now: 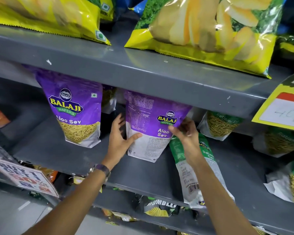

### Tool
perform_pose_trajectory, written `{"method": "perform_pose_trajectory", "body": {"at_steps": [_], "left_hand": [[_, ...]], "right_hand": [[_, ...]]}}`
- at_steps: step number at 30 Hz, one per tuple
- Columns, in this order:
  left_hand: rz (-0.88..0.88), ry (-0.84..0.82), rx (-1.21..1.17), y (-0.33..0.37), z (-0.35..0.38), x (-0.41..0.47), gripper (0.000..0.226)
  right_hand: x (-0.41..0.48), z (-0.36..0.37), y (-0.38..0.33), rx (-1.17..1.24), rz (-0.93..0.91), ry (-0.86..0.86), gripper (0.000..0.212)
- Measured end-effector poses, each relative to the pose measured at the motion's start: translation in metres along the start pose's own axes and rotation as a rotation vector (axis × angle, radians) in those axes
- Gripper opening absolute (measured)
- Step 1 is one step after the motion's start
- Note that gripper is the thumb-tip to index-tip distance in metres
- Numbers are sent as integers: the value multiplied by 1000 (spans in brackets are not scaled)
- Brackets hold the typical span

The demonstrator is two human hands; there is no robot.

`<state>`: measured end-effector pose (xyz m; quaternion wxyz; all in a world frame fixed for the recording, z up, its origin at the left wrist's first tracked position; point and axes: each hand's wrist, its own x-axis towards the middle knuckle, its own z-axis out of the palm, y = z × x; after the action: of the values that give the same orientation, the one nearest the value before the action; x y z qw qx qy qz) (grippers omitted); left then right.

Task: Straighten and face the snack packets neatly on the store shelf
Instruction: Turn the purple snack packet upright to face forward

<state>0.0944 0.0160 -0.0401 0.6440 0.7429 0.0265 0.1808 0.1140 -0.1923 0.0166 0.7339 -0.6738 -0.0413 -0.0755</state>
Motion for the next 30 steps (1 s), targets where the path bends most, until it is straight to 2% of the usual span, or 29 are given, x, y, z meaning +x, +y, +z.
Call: {"method": "perform_pose_trajectory", "body": {"at_steps": [2,4,5,9,11,14,17,20,21,23,26,30], "left_hand": [[55,198,34,1,13,-29,88],[74,285,57,2,32,-58,76],[59,269,75,2,42,-69,76],[22,169,174,0,79,-86,111],[6,160,149,5,87,-83,119],[16,86,120,5,88,-74,130],[-83,23,67,0,81,-62,135],[-137,9,12,-5,65,-49,122],[-125,-1,19,-7,59,-44,110],[-75,-54,50,-14,45,-34,88],[4,-140,91,-17,26,-23,86],[53,-235,193,-21,1,-3,100]], "right_hand": [[6,-3,-16,-6,-53,-26,32],[9,-3,-21,-82,-90,-28,31],[9,-1,-23,-123,-104,-15,32],[-5,6,-23,-212,-186,76,35],[-13,10,-24,-223,-206,86,35],[-28,21,-25,-261,-166,57,35],[-42,32,-25,-238,-102,-48,33],[-43,31,-27,-162,-72,-215,34],[-40,29,-29,-133,-69,-219,32],[-30,24,-29,-107,-83,-106,32],[-9,19,-16,-149,-107,62,53],[9,17,-6,-183,-5,-29,92]]}}
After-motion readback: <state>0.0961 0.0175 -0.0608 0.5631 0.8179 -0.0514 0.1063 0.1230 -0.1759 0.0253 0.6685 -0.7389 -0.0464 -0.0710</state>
